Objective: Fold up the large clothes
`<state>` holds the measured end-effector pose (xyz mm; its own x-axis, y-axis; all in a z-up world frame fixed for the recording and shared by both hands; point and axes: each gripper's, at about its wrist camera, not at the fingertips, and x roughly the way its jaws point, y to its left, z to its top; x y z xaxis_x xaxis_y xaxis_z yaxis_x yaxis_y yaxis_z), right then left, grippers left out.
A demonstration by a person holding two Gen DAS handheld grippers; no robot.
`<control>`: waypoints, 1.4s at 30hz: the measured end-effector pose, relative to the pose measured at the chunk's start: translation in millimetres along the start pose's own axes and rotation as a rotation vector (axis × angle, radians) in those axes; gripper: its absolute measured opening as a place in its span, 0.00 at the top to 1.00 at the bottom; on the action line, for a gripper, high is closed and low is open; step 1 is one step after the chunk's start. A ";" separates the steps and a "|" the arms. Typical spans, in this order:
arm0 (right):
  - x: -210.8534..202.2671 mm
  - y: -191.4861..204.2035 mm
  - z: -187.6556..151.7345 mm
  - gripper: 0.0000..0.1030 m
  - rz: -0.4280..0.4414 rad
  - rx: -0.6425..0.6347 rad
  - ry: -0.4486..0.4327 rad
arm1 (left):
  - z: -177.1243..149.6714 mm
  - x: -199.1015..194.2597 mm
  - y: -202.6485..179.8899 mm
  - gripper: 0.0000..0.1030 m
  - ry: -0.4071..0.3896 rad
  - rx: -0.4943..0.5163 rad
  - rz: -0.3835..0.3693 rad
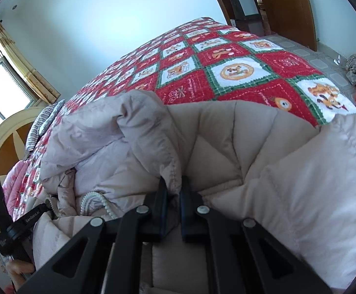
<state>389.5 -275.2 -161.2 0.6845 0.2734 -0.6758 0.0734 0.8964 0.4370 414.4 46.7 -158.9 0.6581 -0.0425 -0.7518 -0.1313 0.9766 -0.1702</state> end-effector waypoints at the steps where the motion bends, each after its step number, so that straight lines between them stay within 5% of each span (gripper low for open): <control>1: -0.9 -1.0 -0.6 0.93 0.005 0.007 0.002 | 0.6 0.2 3.7 0.92 -0.001 -0.026 -0.016; 5: -23.8 -6.3 -0.8 0.86 0.004 0.048 0.009 | -3.0 -3.7 25.0 0.92 -0.024 -0.139 -0.116; 10: -73.1 18.2 40.2 0.78 -0.033 0.003 -0.189 | 0.2 -1.4 18.4 0.92 -0.034 -0.125 -0.098; 13: -44.9 37.5 84.8 0.78 -0.030 0.030 -0.138 | -1.5 -3.0 20.1 0.92 -0.036 -0.127 -0.104; 16: 5.8 49.5 102.7 0.78 -0.023 0.037 0.004 | -2.2 -2.5 22.0 0.92 -0.037 -0.126 -0.107; 21: 34.3 52.8 52.1 0.81 -0.057 -0.063 0.193 | -3.1 -0.8 28.8 0.92 -0.032 -0.151 -0.139; 24: 27.2 46.1 22.1 0.84 -0.094 -0.185 0.129 | -3.3 -1.7 27.3 0.92 -0.030 -0.147 -0.143; 27: 26.4 30.2 16.2 0.86 -0.049 -0.171 0.076 | -2.4 -3.3 29.0 0.92 -0.014 -0.152 -0.177; 29: 24.8 29.5 15.3 0.86 -0.059 -0.191 0.063 | 1.4 -11.7 25.8 0.92 0.054 -0.084 -0.178; 33: 28.4 40.3 13.3 0.86 -0.103 -0.239 0.057 | -0.1 -57.3 19.5 0.90 0.021 0.060 -0.126; 38: 31.2 46.9 11.1 0.86 -0.129 -0.265 0.052 | 27.5 -88.4 -4.1 0.90 -0.046 0.076 -0.256; 42: 29.5 47.6 9.3 0.86 -0.133 -0.273 0.044 | 57.8 -62.5 -51.5 0.90 -0.082 0.117 -0.328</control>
<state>420.0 -227.7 -154.8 0.6495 0.1569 -0.7440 -0.0417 0.9844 0.1712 422.9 11.2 -66.3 0.7090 -0.3457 -0.6146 0.1798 0.9314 -0.3165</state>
